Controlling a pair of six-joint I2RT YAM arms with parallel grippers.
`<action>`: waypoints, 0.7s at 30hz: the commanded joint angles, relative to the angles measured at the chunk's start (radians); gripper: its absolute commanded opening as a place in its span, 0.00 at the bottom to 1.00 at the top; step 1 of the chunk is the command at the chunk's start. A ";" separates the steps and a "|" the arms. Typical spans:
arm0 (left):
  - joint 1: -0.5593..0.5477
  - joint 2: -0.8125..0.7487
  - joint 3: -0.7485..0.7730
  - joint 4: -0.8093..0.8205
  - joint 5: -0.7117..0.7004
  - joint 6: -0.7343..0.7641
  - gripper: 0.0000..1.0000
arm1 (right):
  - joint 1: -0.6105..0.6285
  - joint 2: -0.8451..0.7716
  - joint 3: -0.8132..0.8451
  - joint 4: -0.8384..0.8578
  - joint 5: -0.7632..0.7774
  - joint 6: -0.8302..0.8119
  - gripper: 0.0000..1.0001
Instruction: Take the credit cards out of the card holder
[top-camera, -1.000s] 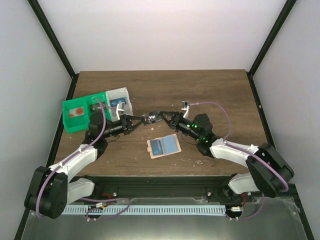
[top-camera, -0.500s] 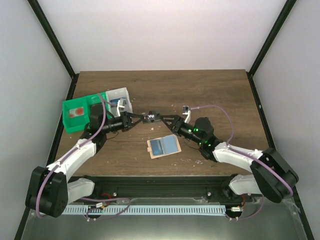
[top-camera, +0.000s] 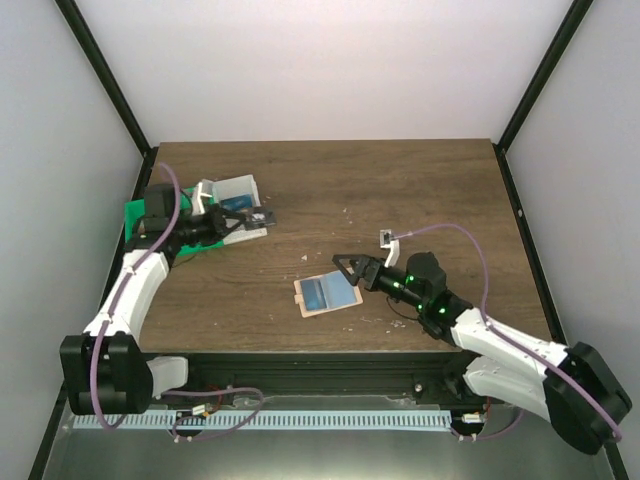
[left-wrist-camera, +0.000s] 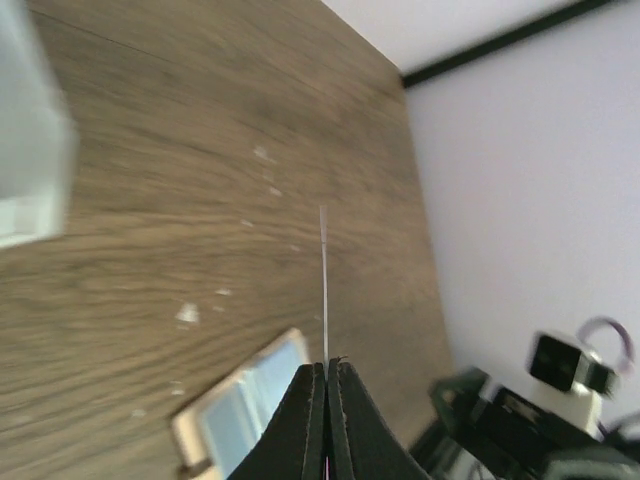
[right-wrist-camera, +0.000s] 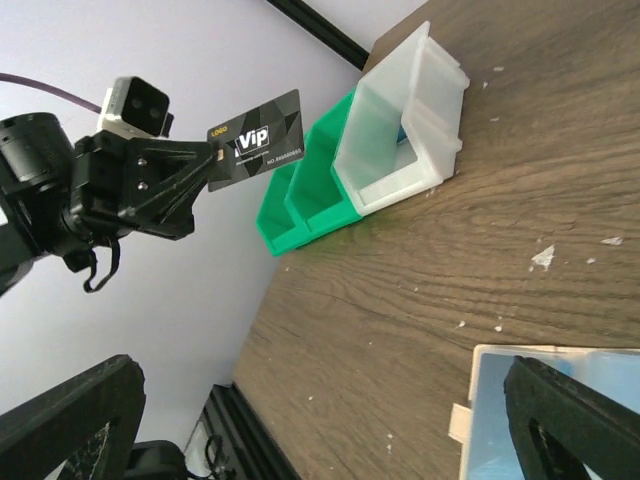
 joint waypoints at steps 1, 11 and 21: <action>0.136 0.028 0.067 -0.281 -0.085 0.172 0.00 | 0.005 -0.091 -0.019 -0.104 0.067 -0.084 1.00; 0.216 -0.030 0.117 -0.303 -0.450 0.225 0.00 | 0.004 -0.193 -0.060 -0.166 0.110 -0.127 1.00; 0.318 0.109 0.187 -0.287 -0.347 0.270 0.00 | 0.005 -0.315 -0.076 -0.231 0.132 -0.191 1.00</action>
